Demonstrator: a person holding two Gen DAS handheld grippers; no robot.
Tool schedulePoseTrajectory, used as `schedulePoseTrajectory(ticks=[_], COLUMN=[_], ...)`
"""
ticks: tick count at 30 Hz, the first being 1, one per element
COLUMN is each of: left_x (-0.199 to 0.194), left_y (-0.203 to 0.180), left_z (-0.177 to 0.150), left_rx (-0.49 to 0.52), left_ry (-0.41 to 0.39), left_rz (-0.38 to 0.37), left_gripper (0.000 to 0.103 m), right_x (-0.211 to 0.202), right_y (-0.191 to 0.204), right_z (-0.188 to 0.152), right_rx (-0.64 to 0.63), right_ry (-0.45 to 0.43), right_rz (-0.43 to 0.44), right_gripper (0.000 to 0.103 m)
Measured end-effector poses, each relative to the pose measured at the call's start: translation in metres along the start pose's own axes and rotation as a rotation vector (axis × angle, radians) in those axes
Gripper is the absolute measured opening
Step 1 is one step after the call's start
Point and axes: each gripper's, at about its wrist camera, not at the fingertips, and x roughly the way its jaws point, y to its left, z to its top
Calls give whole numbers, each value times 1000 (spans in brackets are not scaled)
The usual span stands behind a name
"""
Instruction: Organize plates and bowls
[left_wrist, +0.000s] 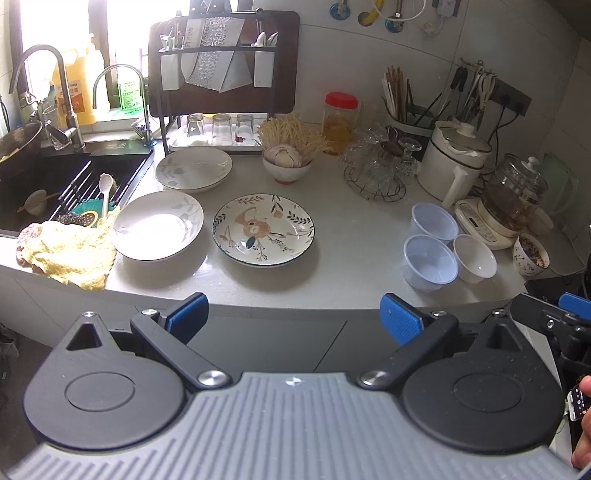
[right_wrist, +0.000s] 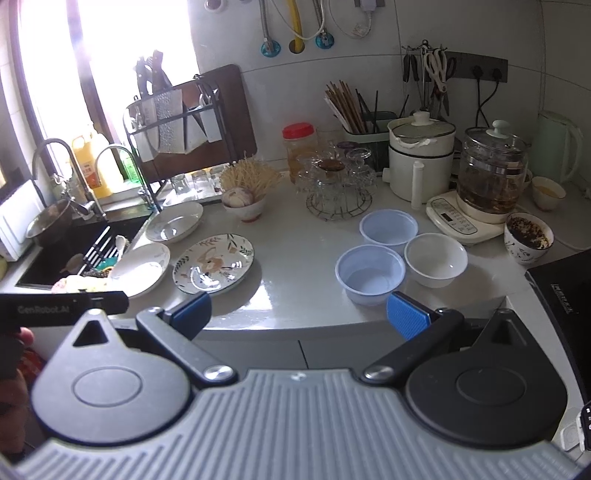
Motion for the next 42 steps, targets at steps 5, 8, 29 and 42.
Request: schedulePoseTrajectory(ticks=[5, 8, 29, 42], left_x=[5, 14, 78, 113], left_y=[5, 8, 94, 180], left_z=[7, 11, 77, 111], left_rx=[8, 7, 76, 74], left_ry=[-1, 7, 54, 88], left_rz=[0, -18, -127, -129], left_gripper=[101, 101, 101, 101], right_x=[4, 7, 70, 143], right_y=[3, 6, 82, 152], right_z=[2, 3, 17, 28], right_rx=[26, 36, 156, 220], right_ry=[-8, -30, -4, 64], right_rz=[31, 23, 10, 98], right_gripper=[103, 103, 103, 103])
